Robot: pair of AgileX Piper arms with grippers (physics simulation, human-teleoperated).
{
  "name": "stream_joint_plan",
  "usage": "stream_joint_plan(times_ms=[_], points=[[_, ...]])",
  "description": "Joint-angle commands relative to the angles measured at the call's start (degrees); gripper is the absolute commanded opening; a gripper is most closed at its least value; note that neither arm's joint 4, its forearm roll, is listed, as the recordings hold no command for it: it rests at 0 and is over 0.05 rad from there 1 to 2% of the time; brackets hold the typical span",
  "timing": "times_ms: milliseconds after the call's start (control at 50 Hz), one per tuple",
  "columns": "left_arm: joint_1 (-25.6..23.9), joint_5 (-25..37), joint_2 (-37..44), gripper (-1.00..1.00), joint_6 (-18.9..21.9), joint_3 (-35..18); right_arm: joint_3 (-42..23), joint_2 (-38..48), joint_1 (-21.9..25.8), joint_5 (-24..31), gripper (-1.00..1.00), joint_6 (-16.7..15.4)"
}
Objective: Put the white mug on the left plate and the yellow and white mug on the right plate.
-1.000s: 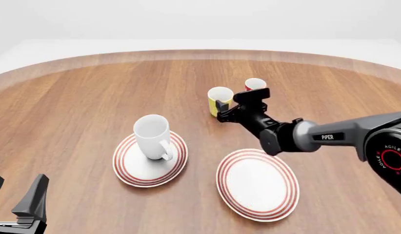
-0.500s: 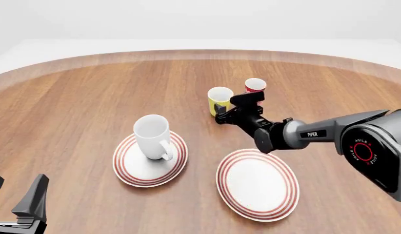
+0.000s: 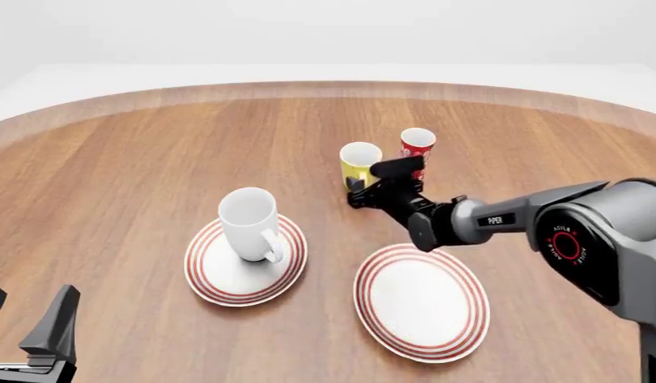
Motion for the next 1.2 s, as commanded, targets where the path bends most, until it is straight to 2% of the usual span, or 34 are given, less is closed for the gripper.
stream_joint_plan(times_ms=[20,880,900,1100,1200], points=[[0.0,0.0,0.0,1.00,0.0,0.0,-1.3,1.7,0.4,0.4,1.00,0.1],[0.0,0.0,0.0,1.00,0.0,0.0,-6.0,7.2,0.3,2.5,1.00,-0.1],[0.0,0.0,0.0,1.00,0.0,0.0,-5.3,6.5,0.3,1.9,-1.00,-0.3],[0.0,0.0,0.0,1.00,0.0,0.0,0.3,2.3,-0.8,-1.2,-1.00,-2.0],[0.0,0.0,0.0,1.00,0.0,0.0,2.7,0.2,0.3,-2.0,-1.00,-2.5]])
